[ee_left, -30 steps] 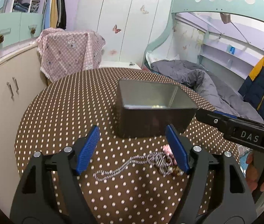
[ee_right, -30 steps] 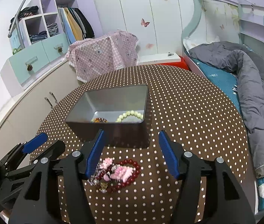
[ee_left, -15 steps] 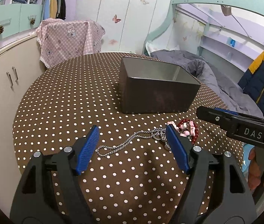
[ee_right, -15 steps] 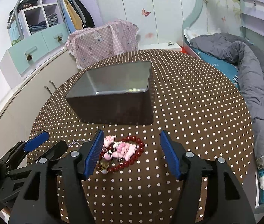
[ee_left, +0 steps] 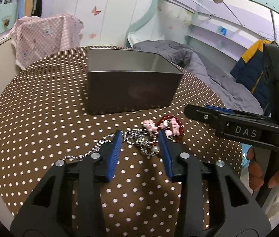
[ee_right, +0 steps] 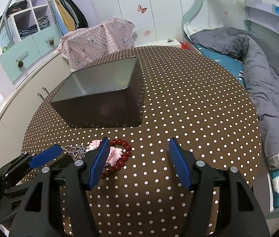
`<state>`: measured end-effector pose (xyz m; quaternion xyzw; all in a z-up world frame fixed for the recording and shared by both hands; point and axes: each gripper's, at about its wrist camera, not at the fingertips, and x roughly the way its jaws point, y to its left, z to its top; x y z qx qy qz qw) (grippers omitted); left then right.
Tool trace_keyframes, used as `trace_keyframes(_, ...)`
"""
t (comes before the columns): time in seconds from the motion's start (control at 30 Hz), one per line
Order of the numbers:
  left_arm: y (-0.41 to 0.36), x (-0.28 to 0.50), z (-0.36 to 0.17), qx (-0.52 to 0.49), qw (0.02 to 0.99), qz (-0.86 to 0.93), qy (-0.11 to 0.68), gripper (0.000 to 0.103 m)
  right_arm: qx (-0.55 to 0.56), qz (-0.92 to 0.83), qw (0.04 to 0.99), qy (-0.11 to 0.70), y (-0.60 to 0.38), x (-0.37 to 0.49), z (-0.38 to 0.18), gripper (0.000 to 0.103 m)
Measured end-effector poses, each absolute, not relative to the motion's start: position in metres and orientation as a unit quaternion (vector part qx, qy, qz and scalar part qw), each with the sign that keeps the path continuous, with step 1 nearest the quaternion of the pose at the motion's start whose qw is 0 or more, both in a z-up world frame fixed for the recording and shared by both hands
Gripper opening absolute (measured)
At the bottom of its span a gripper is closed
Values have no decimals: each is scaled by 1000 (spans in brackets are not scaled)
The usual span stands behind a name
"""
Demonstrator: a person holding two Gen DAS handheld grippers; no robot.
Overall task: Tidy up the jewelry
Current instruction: 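Grasp the silver chain with the left tool while the right tool grasps the pink bunny charm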
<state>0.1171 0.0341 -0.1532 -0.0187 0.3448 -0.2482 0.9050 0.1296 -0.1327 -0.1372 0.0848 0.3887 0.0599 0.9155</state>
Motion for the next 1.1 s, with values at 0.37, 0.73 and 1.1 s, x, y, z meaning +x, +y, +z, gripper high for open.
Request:
trace_keyframes(0.37,22,130,-163,16,889,-250,384,23,92,62,912,394,-136,134,-140,59)
trace_keyframes(0.73,42,131,-163,-46,885,-260,383,23,84,80,914,390,-126,133,-135,59)
trace_keyframes(1.1,66,130,-151,-80,908,-216,350,23,67,114,913,386,-109,134,-129,59)
